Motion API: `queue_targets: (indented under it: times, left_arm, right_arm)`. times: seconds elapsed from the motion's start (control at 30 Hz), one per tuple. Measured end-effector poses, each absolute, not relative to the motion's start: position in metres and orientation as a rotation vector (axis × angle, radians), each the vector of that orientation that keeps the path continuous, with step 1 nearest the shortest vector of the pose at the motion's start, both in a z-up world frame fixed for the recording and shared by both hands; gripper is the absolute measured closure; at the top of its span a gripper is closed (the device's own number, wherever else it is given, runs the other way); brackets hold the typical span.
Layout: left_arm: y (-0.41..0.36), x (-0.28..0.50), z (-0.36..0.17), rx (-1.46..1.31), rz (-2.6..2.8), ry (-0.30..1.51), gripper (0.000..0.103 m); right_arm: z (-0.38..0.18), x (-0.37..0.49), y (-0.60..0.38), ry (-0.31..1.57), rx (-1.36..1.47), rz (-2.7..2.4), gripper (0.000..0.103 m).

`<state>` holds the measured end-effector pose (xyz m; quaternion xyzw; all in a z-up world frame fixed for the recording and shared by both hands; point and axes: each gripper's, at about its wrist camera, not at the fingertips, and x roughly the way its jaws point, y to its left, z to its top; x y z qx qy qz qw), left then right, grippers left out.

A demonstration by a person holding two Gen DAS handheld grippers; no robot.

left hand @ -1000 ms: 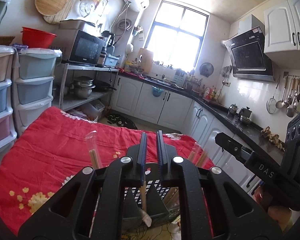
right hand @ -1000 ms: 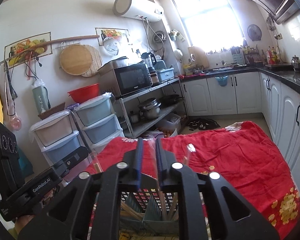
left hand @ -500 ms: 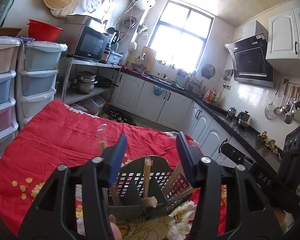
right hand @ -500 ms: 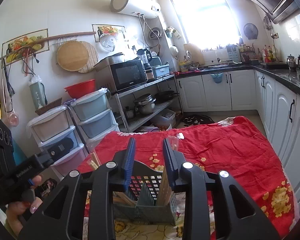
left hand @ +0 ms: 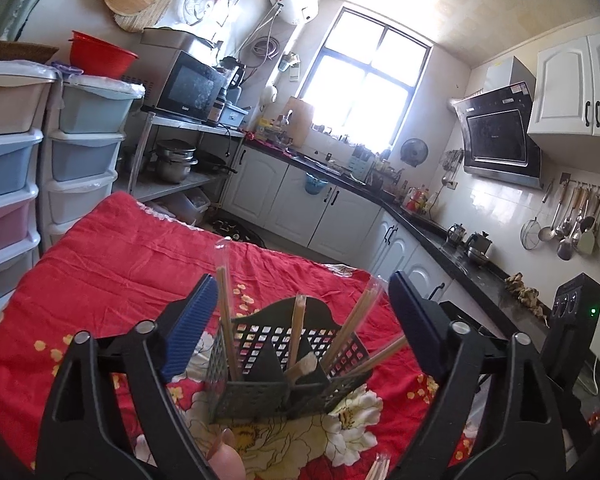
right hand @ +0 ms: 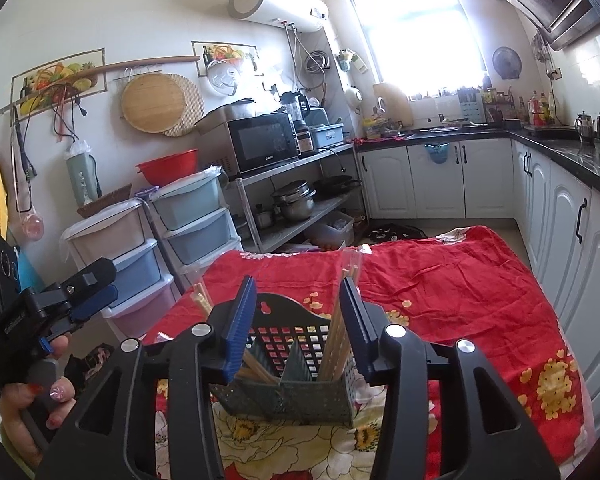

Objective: Organize utensils
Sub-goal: 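Open both tools to drop the chopsticks into the caddy, then lower both tools to the remaining chopsticks on the cloth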

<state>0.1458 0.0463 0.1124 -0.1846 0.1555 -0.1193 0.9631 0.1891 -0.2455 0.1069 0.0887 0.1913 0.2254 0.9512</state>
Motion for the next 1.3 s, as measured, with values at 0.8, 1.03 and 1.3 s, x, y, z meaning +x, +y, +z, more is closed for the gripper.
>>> queue_targets:
  times: [0.8, 1.03, 1.3]
  left_arm:
    - [0.058, 0.120, 0.082, -0.419, -0.227, 0.372, 0.011]
    - [0.060, 0.117, 0.070, -0.424, -0.218, 0.402, 0.011]
    - [0.066, 0.112, 0.057, -0.432, -0.203, 0.430, 0.011]
  right_arm:
    - [0.096, 0.159, -0.243, 0.424, 0.167, 0.477, 0.045]
    - [0.091, 0.151, -0.241, 0.433, 0.154, 0.477, 0.041]
    - [0.083, 0.144, -0.240, 0.452, 0.138, 0.472, 0.041]
